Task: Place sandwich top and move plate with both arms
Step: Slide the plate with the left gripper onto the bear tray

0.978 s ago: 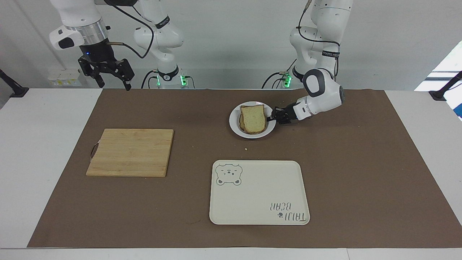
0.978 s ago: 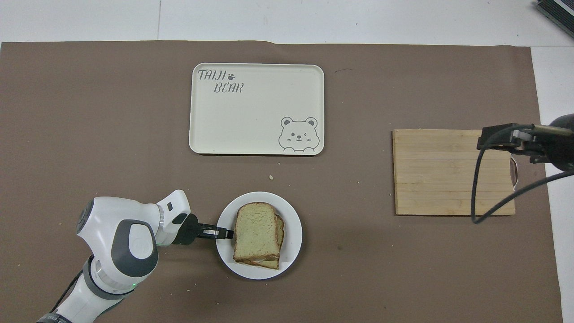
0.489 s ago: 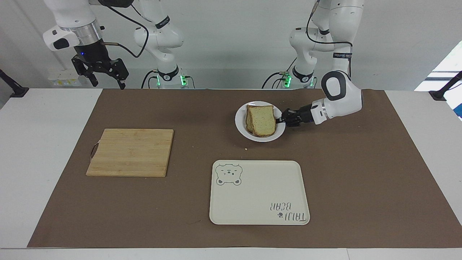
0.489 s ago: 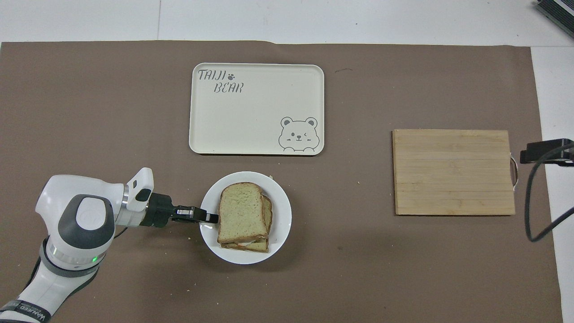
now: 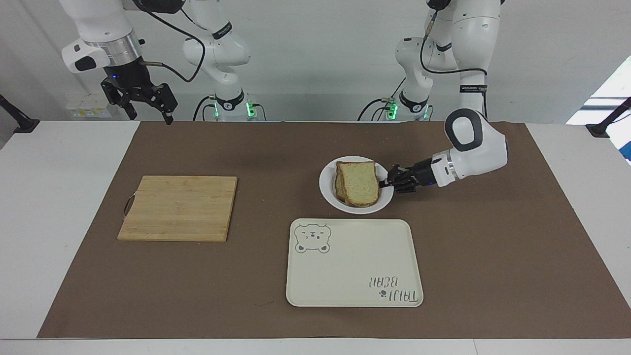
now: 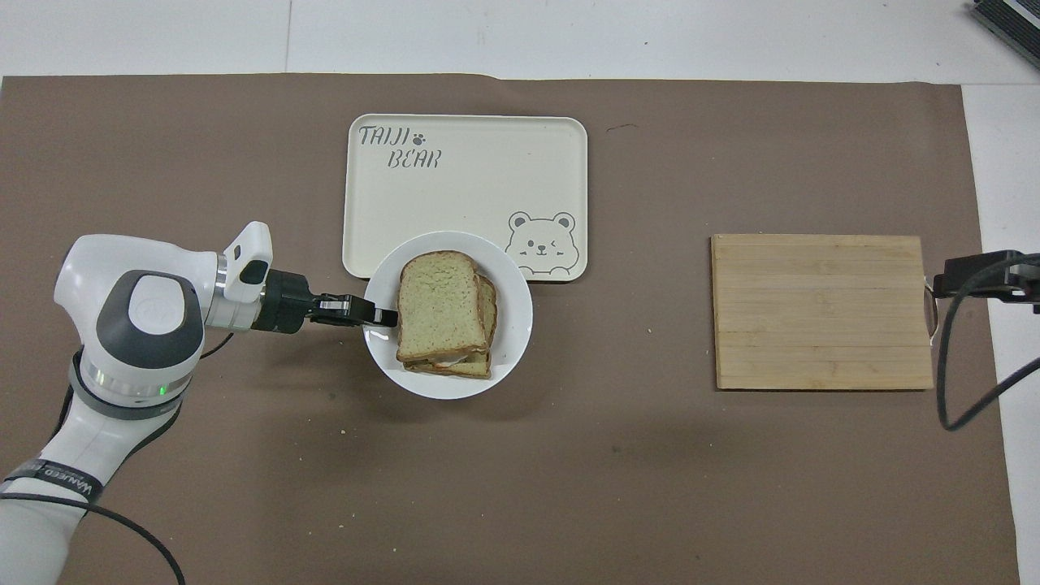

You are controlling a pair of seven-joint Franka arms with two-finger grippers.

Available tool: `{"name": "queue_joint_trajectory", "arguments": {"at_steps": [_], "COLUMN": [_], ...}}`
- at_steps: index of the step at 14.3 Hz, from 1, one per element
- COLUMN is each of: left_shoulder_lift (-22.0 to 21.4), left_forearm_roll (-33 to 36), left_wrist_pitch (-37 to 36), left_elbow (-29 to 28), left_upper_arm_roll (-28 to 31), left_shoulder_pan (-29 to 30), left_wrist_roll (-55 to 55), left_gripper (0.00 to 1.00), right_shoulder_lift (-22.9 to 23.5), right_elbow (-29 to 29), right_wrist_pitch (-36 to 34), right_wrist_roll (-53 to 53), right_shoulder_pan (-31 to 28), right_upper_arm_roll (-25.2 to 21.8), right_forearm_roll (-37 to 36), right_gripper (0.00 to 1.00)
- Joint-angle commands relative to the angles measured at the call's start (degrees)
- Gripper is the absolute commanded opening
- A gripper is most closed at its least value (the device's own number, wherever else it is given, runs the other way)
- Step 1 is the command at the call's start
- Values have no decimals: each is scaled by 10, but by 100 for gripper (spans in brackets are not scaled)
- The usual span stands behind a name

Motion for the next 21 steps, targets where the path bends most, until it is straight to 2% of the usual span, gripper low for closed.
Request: {"name": "queue_joint_trajectory", "arguments": {"at_steps": [1, 3, 5, 10, 15, 20, 21], "left_shoulder_lift": [76, 114, 170, 235, 261, 260, 260], "left_forearm_roll": [25, 37, 44, 56, 52, 55, 55], "left_wrist_pitch": [-61, -71, -73, -60, 26, 49, 47], "left_elbow": [129, 182, 245, 316, 323, 318, 319], "left_upper_arm_roll": [-1, -1, -1, -1, -13, -12, -12], "left_shoulder_pan": [15, 25, 32, 32, 6, -16, -12], "left_wrist_roll": [-64, -68, -69, -77, -123, -127, -131], "left_gripper": [0, 0, 0, 0, 0, 0, 56], "right_shoulder_lift": [9, 28, 31, 32, 26, 26, 26], "right_elbow": [4, 34, 37, 38, 33, 33, 33], "right_wrist_pitch": [-10, -19, -14, -13, -14, -14, -14], "right_wrist_roll": [4, -5, -5, -5, -2, -2, -2], "right_shoulder_pan": [-11, -11, -7, -6, -7, -6, -6], "right_upper_arm_roll": [8, 8, 9, 13, 14, 14, 14], "right_forearm_roll": [7, 7, 16, 9, 18, 19, 19], "right_gripper": [100, 100, 100, 100, 100, 100, 100]}}
